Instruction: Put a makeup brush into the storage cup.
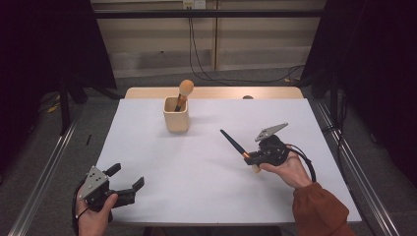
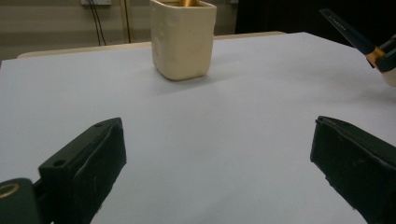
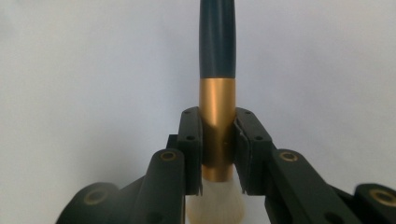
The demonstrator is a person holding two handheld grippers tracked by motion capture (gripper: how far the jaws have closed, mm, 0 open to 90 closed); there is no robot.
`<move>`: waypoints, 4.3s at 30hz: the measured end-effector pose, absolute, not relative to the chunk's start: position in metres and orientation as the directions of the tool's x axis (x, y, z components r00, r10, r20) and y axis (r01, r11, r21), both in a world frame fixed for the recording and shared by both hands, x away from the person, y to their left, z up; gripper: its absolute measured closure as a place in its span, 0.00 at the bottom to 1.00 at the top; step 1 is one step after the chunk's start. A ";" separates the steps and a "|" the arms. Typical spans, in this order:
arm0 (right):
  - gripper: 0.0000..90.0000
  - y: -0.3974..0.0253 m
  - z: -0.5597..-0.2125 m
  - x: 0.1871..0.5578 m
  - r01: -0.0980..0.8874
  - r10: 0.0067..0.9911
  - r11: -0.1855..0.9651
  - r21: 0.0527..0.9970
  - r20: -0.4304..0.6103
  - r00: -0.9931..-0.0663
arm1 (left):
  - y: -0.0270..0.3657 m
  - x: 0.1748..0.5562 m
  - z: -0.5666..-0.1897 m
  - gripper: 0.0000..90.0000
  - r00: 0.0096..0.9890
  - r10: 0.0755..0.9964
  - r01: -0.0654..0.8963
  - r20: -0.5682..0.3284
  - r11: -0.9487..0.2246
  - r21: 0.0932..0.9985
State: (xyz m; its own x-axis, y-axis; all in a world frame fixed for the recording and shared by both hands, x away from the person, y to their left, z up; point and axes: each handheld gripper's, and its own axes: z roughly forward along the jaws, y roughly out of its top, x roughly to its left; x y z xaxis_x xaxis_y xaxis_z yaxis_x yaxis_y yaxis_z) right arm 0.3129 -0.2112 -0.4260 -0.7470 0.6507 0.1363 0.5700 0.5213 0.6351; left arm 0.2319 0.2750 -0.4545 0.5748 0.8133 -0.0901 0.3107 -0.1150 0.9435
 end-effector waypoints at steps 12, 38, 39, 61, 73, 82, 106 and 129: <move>0.83 -0.220 -0.433 0.307 0.540 0.680 0.388 0.747 0.163 -0.715 | 0.274 0.230 -0.454 0.04 0.572 0.816 0.314 -0.089 -0.117 0.942; 0.83 -0.214 -0.428 0.292 0.451 0.607 0.235 0.861 0.232 -0.760 | 0.251 0.229 -0.444 0.04 0.671 0.737 0.268 -0.079 -0.142 0.953; 0.83 -0.212 -0.428 0.291 0.451 0.603 0.236 0.861 0.234 -0.763 | 0.249 0.230 -0.444 0.04 0.679 0.730 0.266 -0.078 -0.146 0.953; 0.83 -0.173 -0.421 0.283 0.414 0.460 0.364 0.834 0.226 -0.859 | 0.203 0.237 -0.429 0.03 0.790 0.612 0.226 -0.029 -0.247 0.942; 0.83 -0.160 -0.419 0.284 0.393 0.391 0.500 0.772 0.204 -0.898 | 0.178 0.250 -0.420 0.02 0.847 0.531 0.225 -0.034 -0.299 0.927; 0.83 -0.154 -0.413 0.286 0.378 0.353 0.581 0.721 0.195 -0.915 | 0.175 0.255 -0.415 0.02 0.871 0.489 0.234 -0.050 -0.324 0.917; 0.83 -0.134 -0.398 0.295 0.276 0.216 0.810 0.518 0.174 -0.961 | 0.165 0.268 -0.392 0.03 0.919 0.394 0.219 -0.011 -0.485 0.847; 0.83 -0.112 -0.397 0.303 0.176 0.132 0.930 0.323 0.153 -0.979 | 0.134 0.284 -0.396 0.03 0.967 0.239 0.232 -0.086 -0.696 0.680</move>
